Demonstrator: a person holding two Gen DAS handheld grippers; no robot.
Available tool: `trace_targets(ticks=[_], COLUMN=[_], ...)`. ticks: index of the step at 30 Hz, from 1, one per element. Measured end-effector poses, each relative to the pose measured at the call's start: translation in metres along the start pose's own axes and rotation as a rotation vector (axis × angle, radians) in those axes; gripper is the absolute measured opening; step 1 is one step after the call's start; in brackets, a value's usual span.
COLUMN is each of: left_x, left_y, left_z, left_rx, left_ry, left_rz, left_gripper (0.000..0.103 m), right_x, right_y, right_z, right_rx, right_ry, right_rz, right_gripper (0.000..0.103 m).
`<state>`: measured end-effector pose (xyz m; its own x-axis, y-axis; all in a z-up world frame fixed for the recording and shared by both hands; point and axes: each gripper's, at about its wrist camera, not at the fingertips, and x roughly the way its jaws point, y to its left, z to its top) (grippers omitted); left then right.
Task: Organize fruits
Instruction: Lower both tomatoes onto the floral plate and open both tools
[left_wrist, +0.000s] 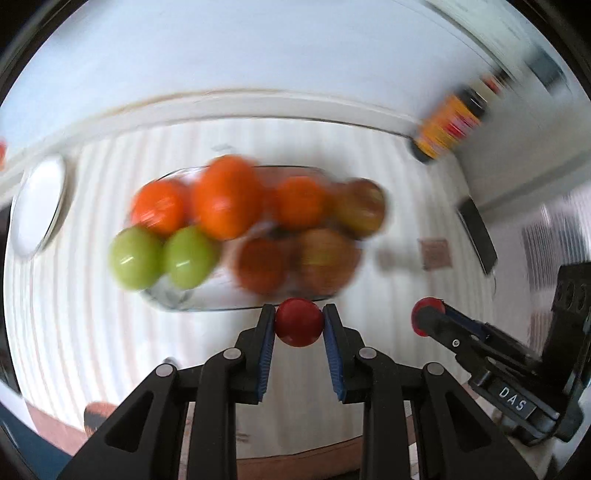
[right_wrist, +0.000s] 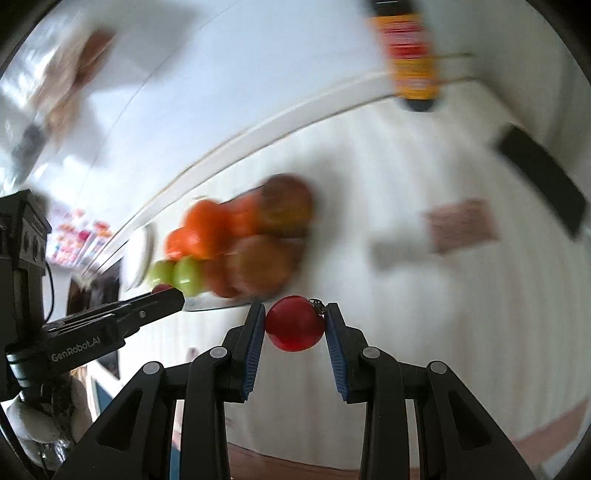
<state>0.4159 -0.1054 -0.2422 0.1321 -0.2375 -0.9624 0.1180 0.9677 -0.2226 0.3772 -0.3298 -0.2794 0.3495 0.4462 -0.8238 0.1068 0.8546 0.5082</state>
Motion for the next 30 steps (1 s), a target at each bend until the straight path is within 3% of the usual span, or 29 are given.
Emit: trace_targets(ticks=[4,8,13,23,26,30], left_x=[0.013,0.026,0.046,0.063,0.068,0.073], left_y=[0.058,0.098,0.121,0.129,0.123,0.116], left_z=[0.006,0.004,0.005,0.013,0.016,0.019], left_rx=[-0.152,-0.287,-0.408,-0.423,-0.401,-0.36], left_ry=[0.032,0.067,0.098,0.132,0.14,0.152], left_rz=[-0.029,-0.09,-0.179,-0.205,-0.19,-0.118], left_gripper=[0.023,0.023,0.023,0.024,0.024,0.029], right_x=[0.043,0.084,0.12,0.149,0.15,0.157], right_y=[0.039,0.063,0.075,0.091,0.095,0.098], right_z=[-0.001,-0.008,-0.019,-0.019,-0.016,-0.015], right_rx=[-0.029,-0.054,-0.075,-0.123,-0.14,-0.148], right_ry=[0.049,0.076,0.072,0.033,0.04,0.063], right_rz=[0.065,0.077,0.068,0.062,0.069,0.064], right_gripper=[0.036,0.036,0.036,0.036,0.036,0.038])
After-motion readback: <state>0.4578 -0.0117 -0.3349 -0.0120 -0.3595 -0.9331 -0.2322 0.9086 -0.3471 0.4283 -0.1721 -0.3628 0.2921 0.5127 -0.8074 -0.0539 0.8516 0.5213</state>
